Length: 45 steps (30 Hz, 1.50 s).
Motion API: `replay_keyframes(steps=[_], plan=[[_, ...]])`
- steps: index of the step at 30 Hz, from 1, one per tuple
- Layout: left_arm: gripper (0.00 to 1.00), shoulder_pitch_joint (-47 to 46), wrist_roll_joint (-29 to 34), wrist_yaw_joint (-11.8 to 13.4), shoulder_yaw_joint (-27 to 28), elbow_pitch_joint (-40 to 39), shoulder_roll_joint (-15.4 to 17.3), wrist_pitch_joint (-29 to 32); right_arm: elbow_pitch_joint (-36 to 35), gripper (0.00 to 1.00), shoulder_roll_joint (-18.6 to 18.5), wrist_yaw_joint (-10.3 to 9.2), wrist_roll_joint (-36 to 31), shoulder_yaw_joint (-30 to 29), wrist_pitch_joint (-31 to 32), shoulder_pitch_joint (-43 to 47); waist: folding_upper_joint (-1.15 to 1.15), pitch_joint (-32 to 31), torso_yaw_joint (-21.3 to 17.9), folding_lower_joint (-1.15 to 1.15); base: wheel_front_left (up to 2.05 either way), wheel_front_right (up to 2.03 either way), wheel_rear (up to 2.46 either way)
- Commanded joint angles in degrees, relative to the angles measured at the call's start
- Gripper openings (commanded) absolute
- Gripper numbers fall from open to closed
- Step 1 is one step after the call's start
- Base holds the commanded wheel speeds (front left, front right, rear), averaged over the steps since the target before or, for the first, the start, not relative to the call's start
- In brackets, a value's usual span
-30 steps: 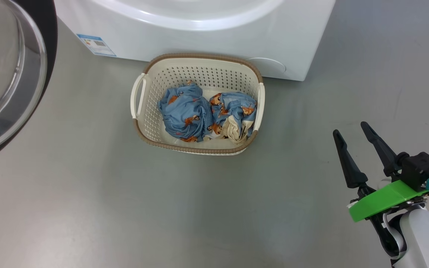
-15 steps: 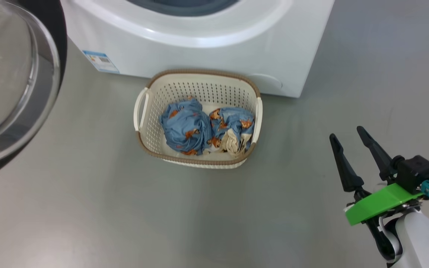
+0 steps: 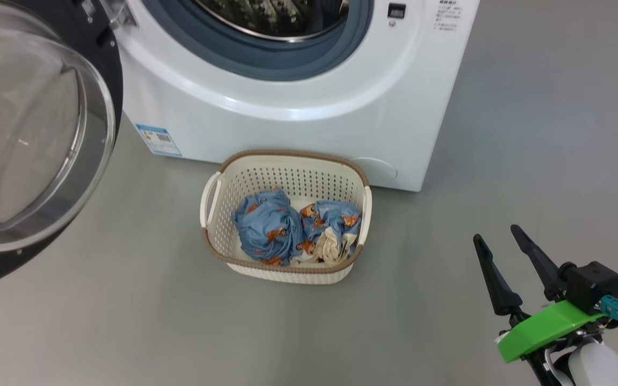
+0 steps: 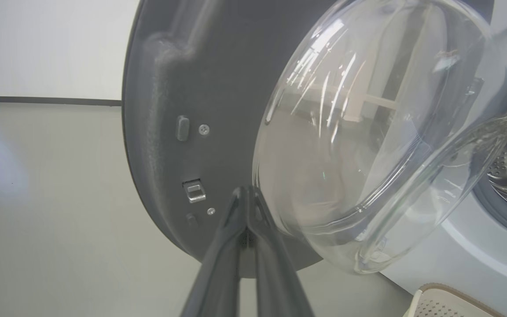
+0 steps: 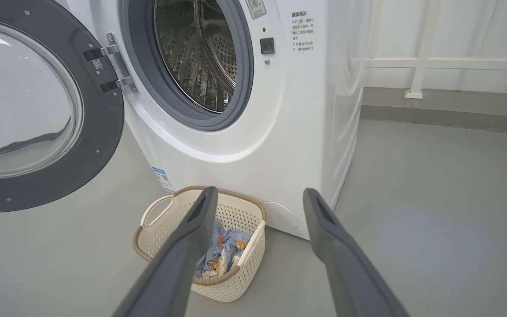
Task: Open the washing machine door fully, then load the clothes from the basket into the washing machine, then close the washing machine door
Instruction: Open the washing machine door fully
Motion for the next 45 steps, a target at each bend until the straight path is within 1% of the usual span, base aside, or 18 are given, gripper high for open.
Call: replay_keyframes(steps=[1,3,4,5,6,7,8,11,16,22,25,30,39,45], plan=[[0.09,1.2,-0.5,-0.1,0.6,-1.9,2.6,-0.4,-1.2,1.00,-0.1,0.09,1.2,1.1,-0.7,0.6,0.00,-1.2,-0.4,0.00,0.00,0.00,0.00],[0.37,3.1,-2.4,-0.1,-1.6,-3.5,1.8,-0.4,-1.2,1.00,0.1,0.09,1.3,0.7,-0.7,1.2,0.00,-1.8,-0.5,0.00,0.00,0.00,0.00],[0.45,4.0,-3.0,-0.1,-2.7,-4.3,1.4,-0.4,-1.3,1.00,0.1,0.09,1.3,0.6,-0.7,1.5,0.00,-2.0,-0.6,0.00,0.00,0.00,0.00],[0.63,4.8,-3.6,-0.1,-3.8,-5.1,1.1,-0.4,-1.3,1.00,0.1,0.09,1.3,0.5,-0.7,1.9,0.00,-2.3,-0.8,0.00,0.00,0.00,0.00],[0.84,5.6,-4.1,-0.1,-4.6,-5.9,0.9,-0.4,-1.4,1.00,0.2,0.09,1.3,0.3,-0.7,2.1,0.00,-2.5,-1.0,0.00,0.00,0.00,0.00],[0.97,6.4,-4.4,-0.1,-5.3,-6.9,0.4,-0.4,-1.4,1.00,0.3,0.09,1.3,0.1,-0.7,2.4,0.00,-2.7,-1.2,0.00,0.00,0.00,0.00],[1.00,7.3,-4.5,-0.1,-6.0,-7.9,-0.2,-0.4,-1.4,1.00,0.4,0.09,1.3,0.0,-0.7,2.7,0.00,-3.0,-1.4,0.00,0.00,0.00,0.00],[1.00,9.2,-4.2,-0.1,-8.6,-10.2,-1.0,-0.4,-1.5,1.00,0.6,0.09,1.4,-0.2,-0.7,3.3,0.00,-3.5,-2.5,0.00,0.00,0.00,0.00],[1.00,11.5,-4.0,-0.1,-13.7,-12.9,-1.0,-0.4,-1.6,1.00,1.0,0.09,1.3,-0.5,-0.7,3.6,0.00,-3.8,-4.7,0.00,0.00,0.00,0.00],[1.00,13.3,-5.1,-0.1,-19.5,-15.4,-0.5,-0.4,-1.8,1.00,1.4,0.09,1.3,-1.1,-0.7,4.0,0.00,-4.0,-7.8,0.00,0.00,0.00,0.00],[1.00,14.1,-5.2,-0.1,-21.6,-16.8,-0.1,-0.4,-2.0,1.00,1.6,0.09,1.2,-1.4,-0.7,4.1,0.00,-4.1,-9.6,0.00,0.00,0.00,0.00],[1.00,15.1,-5.8,-0.1,-25.7,-18.8,1.1,-0.4,-2.4,1.00,1.8,0.09,1.2,-1.8,-0.7,4.1,0.00,-4.0,-12.8,0.00,0.00,0.00,0.00],[1.00,15.9,-7.2,-0.1,-28.2,-20.5,1.8,-0.4,-3.0,1.00,1.8,0.09,1.0,-2.5,-0.7,3.5,0.00,-3.6,-17.3,0.00,0.00,0.00,0.00],[1.00,16.7,-8.0,-0.1,-29.1,-21.1,1.7,-0.4,-3.2,1.00,1.7,0.09,1.1,-2.9,-0.7,3.5,0.00,-3.7,-19.1,0.00,0.00,0.00,0.00]])
